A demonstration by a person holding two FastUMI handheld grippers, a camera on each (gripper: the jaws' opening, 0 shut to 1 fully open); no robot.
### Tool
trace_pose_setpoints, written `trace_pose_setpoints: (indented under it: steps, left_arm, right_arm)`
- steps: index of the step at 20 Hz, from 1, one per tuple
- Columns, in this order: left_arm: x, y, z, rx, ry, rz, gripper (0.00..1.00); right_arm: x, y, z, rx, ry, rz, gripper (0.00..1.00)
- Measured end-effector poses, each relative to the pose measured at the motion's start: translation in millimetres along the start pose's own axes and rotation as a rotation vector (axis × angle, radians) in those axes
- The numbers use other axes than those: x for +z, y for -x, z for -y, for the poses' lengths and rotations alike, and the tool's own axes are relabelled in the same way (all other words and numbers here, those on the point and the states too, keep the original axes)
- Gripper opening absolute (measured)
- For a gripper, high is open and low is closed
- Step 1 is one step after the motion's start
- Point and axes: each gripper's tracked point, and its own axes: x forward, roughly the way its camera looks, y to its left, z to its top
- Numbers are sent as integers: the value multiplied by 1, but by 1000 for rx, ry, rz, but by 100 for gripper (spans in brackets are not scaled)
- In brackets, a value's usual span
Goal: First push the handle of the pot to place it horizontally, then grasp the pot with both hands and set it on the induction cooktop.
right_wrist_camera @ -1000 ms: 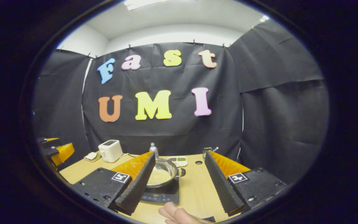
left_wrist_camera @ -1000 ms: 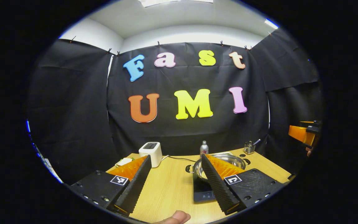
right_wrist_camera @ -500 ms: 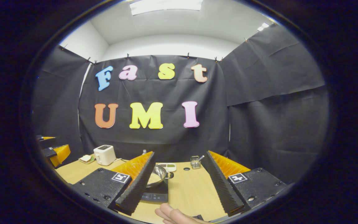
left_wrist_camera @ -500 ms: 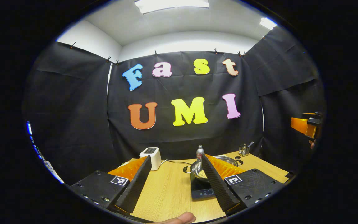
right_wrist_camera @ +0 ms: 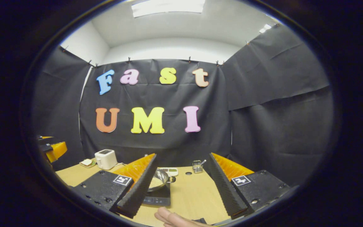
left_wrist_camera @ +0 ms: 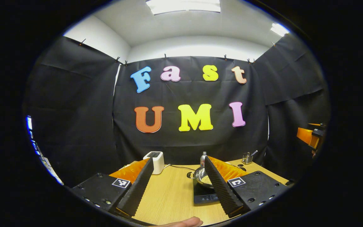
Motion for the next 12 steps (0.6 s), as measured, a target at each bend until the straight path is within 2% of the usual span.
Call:
trace_pose_setpoints:
  steps: [7,12]
  left_arm:
    - [1,2,2,-20,35,8,96]
    - [-2,1,4,-30,27,-2,96]
  right_arm:
    - [-5,2,5,-25,-7,-9,100]
    - [-17,0,-1,-14,8,-40,100]
